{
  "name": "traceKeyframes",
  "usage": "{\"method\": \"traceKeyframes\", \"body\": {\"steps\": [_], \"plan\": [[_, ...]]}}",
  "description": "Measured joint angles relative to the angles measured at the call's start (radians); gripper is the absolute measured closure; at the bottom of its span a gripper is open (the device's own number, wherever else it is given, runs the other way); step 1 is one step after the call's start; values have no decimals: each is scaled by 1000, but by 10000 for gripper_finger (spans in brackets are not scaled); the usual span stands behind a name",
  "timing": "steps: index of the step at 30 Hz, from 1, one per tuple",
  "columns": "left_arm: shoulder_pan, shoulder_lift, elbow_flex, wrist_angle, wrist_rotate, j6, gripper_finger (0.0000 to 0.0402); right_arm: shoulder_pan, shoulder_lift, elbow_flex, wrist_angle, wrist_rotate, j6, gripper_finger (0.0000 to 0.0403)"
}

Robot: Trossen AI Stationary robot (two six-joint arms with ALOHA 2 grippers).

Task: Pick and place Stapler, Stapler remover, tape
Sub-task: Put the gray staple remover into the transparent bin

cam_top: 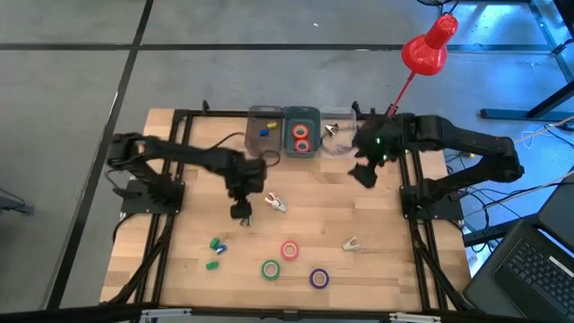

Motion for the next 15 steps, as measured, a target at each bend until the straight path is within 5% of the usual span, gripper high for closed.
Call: {"method": "traceKeyframes", "body": {"steps": [7,15], "plan": [[-220,-297,-178,117,-283,-393,160,230,0,-28,83,137,-21,80],[-300,-460,-225,82,-512,-407,160,308,2,-189,62,92,-21,80]]}}
